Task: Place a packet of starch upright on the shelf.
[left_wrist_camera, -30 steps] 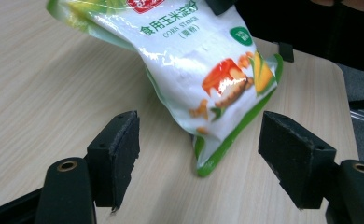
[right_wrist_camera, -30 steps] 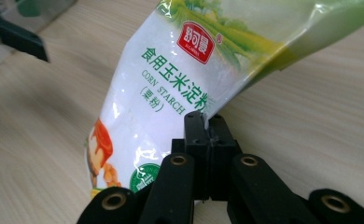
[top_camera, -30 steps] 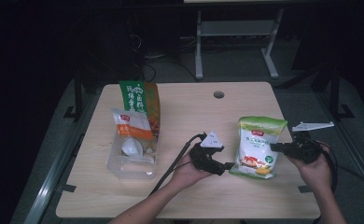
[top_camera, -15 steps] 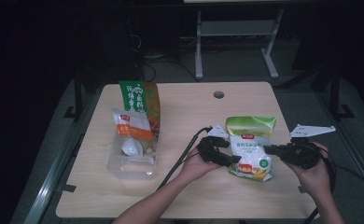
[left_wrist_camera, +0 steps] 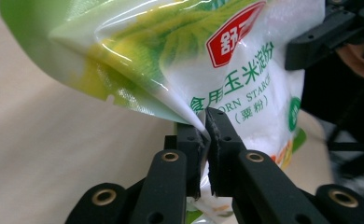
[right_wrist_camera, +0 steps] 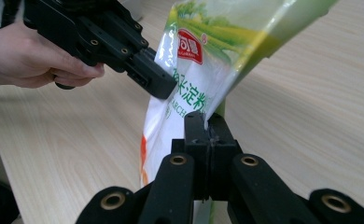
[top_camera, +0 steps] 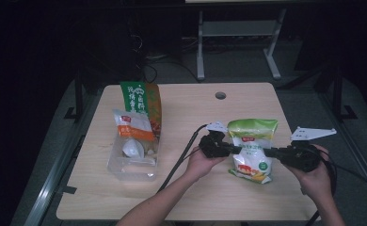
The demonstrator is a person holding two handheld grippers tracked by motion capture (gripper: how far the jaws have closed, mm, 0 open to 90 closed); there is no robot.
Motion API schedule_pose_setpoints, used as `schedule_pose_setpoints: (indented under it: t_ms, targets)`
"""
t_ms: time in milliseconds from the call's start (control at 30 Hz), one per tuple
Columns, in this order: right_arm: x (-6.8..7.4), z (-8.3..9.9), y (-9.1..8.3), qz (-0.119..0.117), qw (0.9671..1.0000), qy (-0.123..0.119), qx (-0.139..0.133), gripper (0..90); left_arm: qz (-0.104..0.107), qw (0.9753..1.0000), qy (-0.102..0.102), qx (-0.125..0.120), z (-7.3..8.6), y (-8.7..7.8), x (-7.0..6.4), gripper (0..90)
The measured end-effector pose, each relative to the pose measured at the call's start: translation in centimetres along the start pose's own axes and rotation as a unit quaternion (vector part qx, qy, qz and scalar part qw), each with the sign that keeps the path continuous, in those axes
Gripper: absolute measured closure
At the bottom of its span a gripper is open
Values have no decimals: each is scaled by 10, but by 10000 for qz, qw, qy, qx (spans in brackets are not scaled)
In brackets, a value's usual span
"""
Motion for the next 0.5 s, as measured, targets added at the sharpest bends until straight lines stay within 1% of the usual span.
schedule_pose_setpoints:
  t_ms: [33,100,133,167,200,267,333,367,400,433,467,500]
  targets:
    - [0,-1,1,12,10000,-47,-21,893,-97,9999,43,-62,-2,-2,1,859]
    - [-1,-4,3,48,10000,-66,-49,891,-268,9994,77,-182,-6,-7,5,866]
    - [-3,-5,5,72,9999,-71,-61,888,-352,9991,151,-196,-7,-8,6,867]
    - [-5,-6,7,115,9999,-58,-54,886,-393,9989,171,-208,-6,-8,6,868]
    - [-8,-5,9,167,9998,-63,-20,886,-448,9987,212,-154,-5,-7,7,870]
    - [-15,-1,15,181,9998,113,56,883,-457,9986,229,-113,-2,-6,7,875]
    - [-21,4,19,122,9997,229,24,873,-434,9987,228,-147,-1,-7,7,879]
    - [-22,4,19,52,9995,316,-49,848,-413,9987,254,-153,-1,-7,7,879]
    - [-23,4,18,-29,9992,391,-90,772,-376,9989,246,-166,-1,-7,5,879]
    - [-25,4,18,-120,9989,434,-106,718,-348,9989,271,-169,-1,-7,4,879]
    - [-26,4,19,-191,9985,512,-102,689,-342,9989,263,-175,-2,-6,3,878]
    - [-27,4,19,-206,9984,522,-94,671,-349,9988,301,-172,-2,-7,2,876]
Point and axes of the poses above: each handheld gripper's, and its own axes: y roughly forward along the jaws, z roughly out of its underside, x roughly to its left, the point moved 7 cm from there along y, roughly forward along the jaws, and after that the axes turned 10 degrees about -z, right-handed, at the moved point
